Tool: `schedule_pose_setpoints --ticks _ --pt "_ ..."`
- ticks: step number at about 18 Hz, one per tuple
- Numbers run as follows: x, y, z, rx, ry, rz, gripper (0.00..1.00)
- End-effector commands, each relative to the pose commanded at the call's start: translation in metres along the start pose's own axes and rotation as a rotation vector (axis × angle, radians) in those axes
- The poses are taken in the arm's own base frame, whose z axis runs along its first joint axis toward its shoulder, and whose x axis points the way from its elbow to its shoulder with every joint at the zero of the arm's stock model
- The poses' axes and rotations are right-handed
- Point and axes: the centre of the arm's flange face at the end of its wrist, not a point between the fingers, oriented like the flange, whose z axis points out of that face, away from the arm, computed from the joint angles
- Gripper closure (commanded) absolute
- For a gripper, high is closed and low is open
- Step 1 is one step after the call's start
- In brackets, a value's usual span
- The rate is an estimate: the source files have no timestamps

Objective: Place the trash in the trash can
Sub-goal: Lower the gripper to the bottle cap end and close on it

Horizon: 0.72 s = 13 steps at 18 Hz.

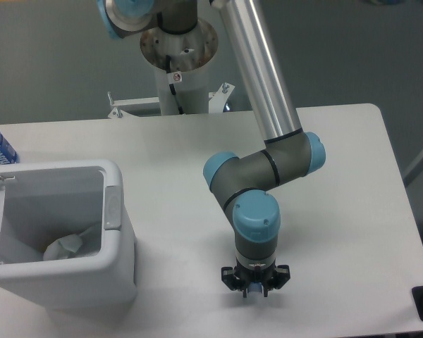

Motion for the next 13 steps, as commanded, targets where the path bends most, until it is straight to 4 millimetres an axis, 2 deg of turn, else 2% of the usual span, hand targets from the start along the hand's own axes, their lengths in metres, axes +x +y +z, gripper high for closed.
schedule_pose_setpoints --ticks 5,8,13 --pt "-0.0007 -0.0016 -0.0017 0.004 -0.002 0.002 0.55" --pt "-0.0007 -0.0018 -0.0028 0.006 -0.002 0.002 0.60" --pt "-0.0009 -0.0022 -0.0050 0.008 -0.004 0.003 0.63"
